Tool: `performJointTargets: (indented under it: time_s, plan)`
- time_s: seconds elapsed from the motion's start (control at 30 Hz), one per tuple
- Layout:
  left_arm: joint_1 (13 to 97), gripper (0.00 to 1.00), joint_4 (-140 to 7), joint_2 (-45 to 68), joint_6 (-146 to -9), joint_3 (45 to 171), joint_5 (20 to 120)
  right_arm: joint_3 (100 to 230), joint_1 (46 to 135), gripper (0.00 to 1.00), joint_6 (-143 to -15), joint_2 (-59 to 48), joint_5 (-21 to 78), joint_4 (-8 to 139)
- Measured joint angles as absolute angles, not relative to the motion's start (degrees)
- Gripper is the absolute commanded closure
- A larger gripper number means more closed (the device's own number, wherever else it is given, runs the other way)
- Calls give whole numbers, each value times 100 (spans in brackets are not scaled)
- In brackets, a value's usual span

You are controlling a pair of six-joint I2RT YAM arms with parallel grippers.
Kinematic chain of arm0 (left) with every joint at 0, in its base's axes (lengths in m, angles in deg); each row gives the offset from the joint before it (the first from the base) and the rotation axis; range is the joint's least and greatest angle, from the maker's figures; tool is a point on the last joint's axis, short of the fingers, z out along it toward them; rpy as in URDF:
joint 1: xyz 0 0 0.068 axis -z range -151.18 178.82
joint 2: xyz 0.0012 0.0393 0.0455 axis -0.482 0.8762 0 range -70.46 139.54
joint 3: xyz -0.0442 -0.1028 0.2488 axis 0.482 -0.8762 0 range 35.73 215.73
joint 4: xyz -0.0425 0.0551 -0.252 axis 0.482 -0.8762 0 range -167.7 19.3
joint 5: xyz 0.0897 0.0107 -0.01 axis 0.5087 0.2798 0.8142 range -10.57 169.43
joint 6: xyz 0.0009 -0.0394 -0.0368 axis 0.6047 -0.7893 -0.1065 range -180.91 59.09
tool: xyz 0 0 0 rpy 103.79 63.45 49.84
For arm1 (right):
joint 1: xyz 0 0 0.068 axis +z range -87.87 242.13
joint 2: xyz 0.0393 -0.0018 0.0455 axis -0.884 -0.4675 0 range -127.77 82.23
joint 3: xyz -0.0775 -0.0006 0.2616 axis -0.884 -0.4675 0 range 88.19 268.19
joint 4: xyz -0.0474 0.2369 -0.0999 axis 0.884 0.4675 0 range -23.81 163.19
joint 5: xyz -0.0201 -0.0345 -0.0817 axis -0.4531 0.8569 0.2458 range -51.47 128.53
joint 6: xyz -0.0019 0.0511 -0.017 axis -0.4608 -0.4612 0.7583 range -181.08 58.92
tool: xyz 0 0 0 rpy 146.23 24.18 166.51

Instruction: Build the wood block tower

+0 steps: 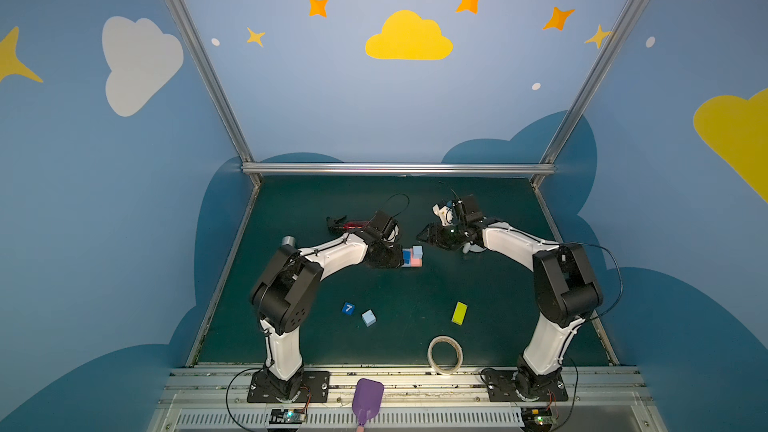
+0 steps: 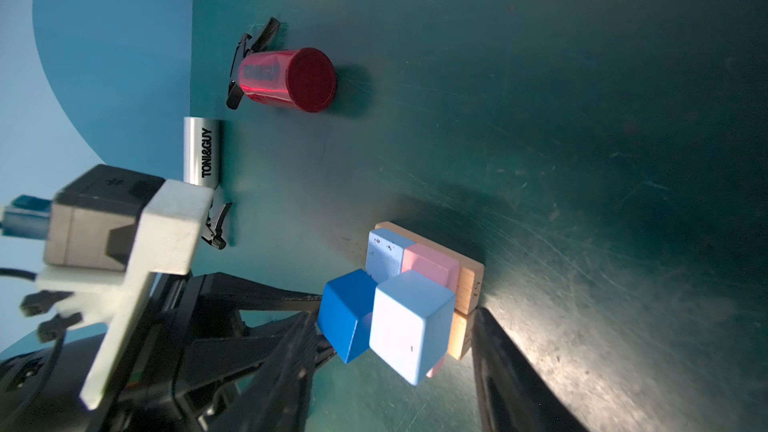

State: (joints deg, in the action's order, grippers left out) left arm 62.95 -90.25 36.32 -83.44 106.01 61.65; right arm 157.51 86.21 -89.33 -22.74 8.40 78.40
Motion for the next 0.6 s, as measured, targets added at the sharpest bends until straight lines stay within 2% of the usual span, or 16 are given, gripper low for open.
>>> performJointTargets:
  time_s: [0.6]
  plan:
    - [6360, 72, -9117, 3831, -8346, 10973, 6125, 15751, 8658, 47, -8981, -2274, 759, 7741]
